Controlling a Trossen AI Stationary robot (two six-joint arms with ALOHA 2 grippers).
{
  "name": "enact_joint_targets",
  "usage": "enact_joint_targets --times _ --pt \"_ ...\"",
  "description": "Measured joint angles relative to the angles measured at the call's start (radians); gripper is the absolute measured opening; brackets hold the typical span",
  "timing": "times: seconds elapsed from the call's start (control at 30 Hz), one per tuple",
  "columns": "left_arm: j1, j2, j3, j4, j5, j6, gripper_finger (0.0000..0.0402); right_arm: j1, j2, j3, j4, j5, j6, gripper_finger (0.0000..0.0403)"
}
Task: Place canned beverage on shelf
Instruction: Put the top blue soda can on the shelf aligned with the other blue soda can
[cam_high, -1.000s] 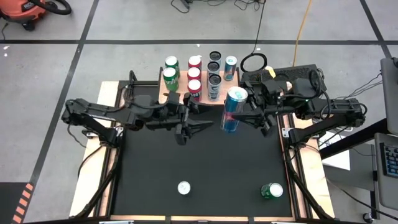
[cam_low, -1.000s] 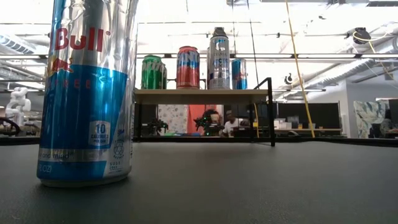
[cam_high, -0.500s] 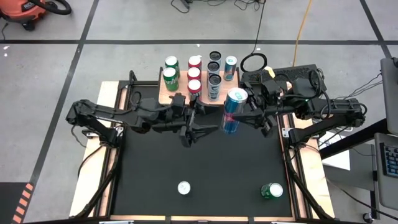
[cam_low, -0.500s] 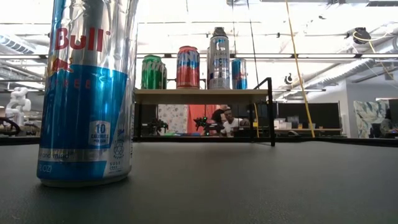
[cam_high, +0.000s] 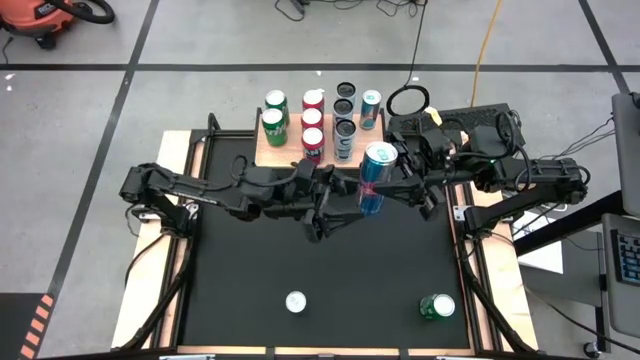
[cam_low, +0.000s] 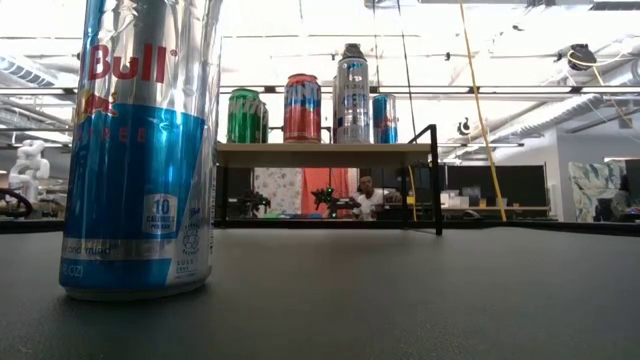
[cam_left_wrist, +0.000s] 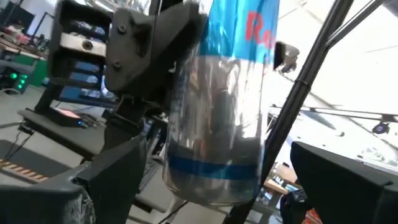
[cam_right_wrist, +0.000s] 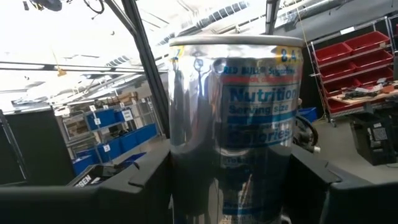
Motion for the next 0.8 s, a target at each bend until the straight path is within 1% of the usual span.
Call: enact_joint_targets --times 0.17,0.47,0.6,0.8 --pt "0.004 0.020 0.000 0.058 0.004 -0.001 0.0400 0.000 0.013 0.000 -0.003 -0.001 0.002 0.0213" --pt "0.013 0.024 0.000 0.041 0.023 0.001 0.0398 0.000 0.028 0.000 -0.004 0.000 0.002 0.0213" --pt "0.013 0.024 0.000 0.040 0.044 0.001 0.0373 0.000 0.029 0.000 0.001 0.000 0.002 0.0213" --pt "0.015 0.024 0.000 0.037 0.088 0.006 0.0315 0.000 0.039 0.000 0.002 -0.001 0.001 0.0213"
